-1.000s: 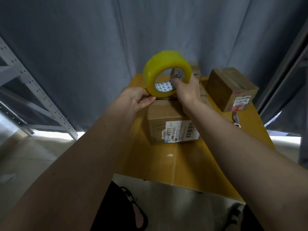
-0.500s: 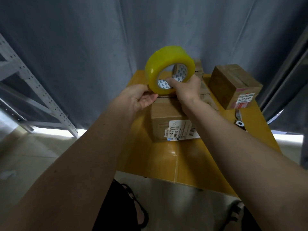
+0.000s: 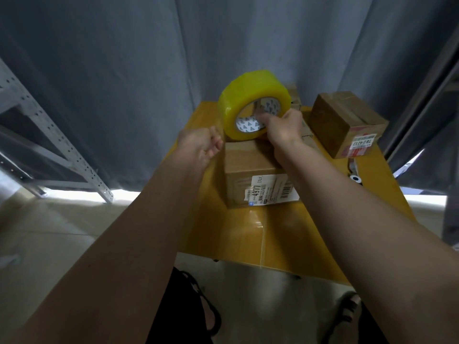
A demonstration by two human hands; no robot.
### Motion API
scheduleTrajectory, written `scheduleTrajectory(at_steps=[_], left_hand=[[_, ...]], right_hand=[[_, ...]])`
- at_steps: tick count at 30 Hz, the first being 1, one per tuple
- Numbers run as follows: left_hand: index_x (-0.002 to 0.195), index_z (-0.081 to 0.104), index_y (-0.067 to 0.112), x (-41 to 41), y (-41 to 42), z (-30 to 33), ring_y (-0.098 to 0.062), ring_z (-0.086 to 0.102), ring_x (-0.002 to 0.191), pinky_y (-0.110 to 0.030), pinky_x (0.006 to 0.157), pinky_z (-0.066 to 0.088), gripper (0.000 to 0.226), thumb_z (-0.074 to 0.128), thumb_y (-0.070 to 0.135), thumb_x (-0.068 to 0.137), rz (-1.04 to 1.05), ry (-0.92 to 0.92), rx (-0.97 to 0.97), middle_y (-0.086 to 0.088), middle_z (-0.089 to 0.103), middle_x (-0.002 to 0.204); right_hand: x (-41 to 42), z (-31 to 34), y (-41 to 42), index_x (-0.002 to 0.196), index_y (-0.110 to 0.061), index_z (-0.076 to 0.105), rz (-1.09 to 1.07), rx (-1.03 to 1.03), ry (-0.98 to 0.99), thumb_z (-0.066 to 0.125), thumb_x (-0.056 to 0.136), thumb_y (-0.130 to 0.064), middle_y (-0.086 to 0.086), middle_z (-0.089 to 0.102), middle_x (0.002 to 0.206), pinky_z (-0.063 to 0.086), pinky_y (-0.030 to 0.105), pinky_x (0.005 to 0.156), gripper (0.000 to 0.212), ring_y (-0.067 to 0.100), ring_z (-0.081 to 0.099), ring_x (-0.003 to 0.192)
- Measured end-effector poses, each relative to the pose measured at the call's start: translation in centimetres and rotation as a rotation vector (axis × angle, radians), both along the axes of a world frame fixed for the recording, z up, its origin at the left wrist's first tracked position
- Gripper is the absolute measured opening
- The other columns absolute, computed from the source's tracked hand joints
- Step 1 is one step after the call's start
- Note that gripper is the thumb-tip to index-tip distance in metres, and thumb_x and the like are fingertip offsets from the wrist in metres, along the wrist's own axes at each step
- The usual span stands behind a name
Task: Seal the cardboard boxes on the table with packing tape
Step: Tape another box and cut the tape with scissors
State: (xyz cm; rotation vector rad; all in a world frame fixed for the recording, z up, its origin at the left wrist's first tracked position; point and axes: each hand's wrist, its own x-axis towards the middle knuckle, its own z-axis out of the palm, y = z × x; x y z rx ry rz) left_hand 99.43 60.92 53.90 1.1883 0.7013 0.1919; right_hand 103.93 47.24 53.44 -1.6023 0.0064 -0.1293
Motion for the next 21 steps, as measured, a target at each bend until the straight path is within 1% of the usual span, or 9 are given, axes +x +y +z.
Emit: scheduleTrajectory(at_steps=[2,4,6,9,12,15,17,19,21], left_hand=[[0.078,0.052,0.005,-0.2,0.4,-0.1,-0.006,0.048,0.052,-0.015,0.039,0.046,0.022,0.047,0.002,0.1,-0.013,-0.01,-0.067,-0.004,0.05,0.067],[0.076,0.05,0.005,-0.4,0.2,-0.2,-0.007,0.045,0.055,-0.014,0.041,0.045,0.025,0.045,0.002,0.101,-0.018,-0.018,-0.1,-0.004,0.048,0.067],[0.076,0.05,0.004,-0.4,-0.4,-0.2,-0.008,0.042,0.055,-0.015,0.044,0.043,0.025,0.044,0.0,0.1,-0.004,-0.023,-0.124,-0.005,0.047,0.067],[0.076,0.05,0.003,-0.4,-0.8,-0.2,-0.008,0.04,0.052,-0.015,0.043,0.039,0.024,0.042,-0.005,0.098,0.054,-0.022,-0.173,-0.005,0.046,0.066],[0.078,0.047,0.003,-0.9,-0.5,-0.6,-0.008,0.036,0.053,-0.013,0.039,0.033,0.025,0.037,-0.009,0.097,0.113,-0.034,-0.273,-0.004,0.043,0.068],[0.077,0.045,0.003,-1.4,-0.6,-0.8,-0.008,0.037,0.055,-0.015,0.046,0.033,0.025,0.039,-0.007,0.099,0.106,-0.041,-0.32,-0.005,0.042,0.069],[0.077,0.046,0.003,-1.5,-0.9,-0.8,-0.007,0.04,0.056,-0.015,0.047,0.036,0.023,0.042,-0.004,0.099,0.107,-0.027,-0.316,-0.005,0.044,0.07],[0.076,0.047,0.004,-1.5,-1.0,-1.0,-0.007,0.04,0.055,-0.014,0.046,0.036,0.024,0.044,-0.003,0.099,0.117,-0.007,-0.303,-0.005,0.045,0.068],[0.074,0.047,0.005,-1.6,-1.2,-1.5,-0.007,0.039,0.053,-0.015,0.046,0.036,0.026,0.045,-0.004,0.098,0.132,0.017,-0.292,-0.004,0.045,0.066]], right_hand=[[0.0,0.1,-0.1,0.07,-0.026,0.057,-0.003,0.003,0.0,0.073,0.081,-0.012,-0.012,0.061,0.071,0.05,0.021,0.061,0.024,0.007,0.061,0.07],[-0.1,0.0,-0.1,0.068,-0.027,0.057,-0.007,0.01,-0.003,0.071,0.08,-0.009,-0.012,0.061,0.071,0.054,0.028,0.071,0.026,0.006,0.06,0.07],[-0.1,0.1,-0.2,0.071,-0.028,0.059,-0.001,0.042,0.001,0.07,0.081,-0.006,-0.01,0.063,0.074,0.057,0.036,0.079,0.026,0.012,0.064,0.075],[-0.1,0.1,-0.3,0.075,-0.027,0.06,-0.005,0.077,0.0,0.068,0.081,-0.003,-0.005,0.066,0.079,0.057,0.043,0.084,0.026,0.02,0.067,0.084],[-0.2,0.0,-0.2,0.081,-0.026,0.06,-0.038,0.048,-0.042,0.066,0.083,-0.005,-0.005,0.065,0.084,0.056,0.041,0.087,0.022,0.02,0.066,0.089],[-0.2,0.1,0.0,0.088,-0.024,0.06,-0.072,0.025,-0.073,0.067,0.083,-0.007,-0.006,0.065,0.085,0.054,0.037,0.088,0.019,0.018,0.064,0.09],[-0.3,0.1,0.1,0.095,-0.023,0.059,-0.084,0.025,-0.073,0.067,0.085,-0.012,0.0,0.066,0.097,0.053,0.038,0.092,0.018,0.019,0.064,0.097],[-0.4,-0.1,0.0,0.104,-0.017,0.057,-0.094,0.008,-0.057,0.068,0.085,-0.018,0.007,0.065,0.109,0.051,0.039,0.094,0.022,0.022,0.062,0.103],[-0.6,0.0,0.0,0.1,-0.012,0.061,-0.1,-0.011,-0.04,0.072,0.082,-0.023,0.008,0.067,0.103,0.052,0.037,0.089,0.024,0.021,0.064,0.097]])
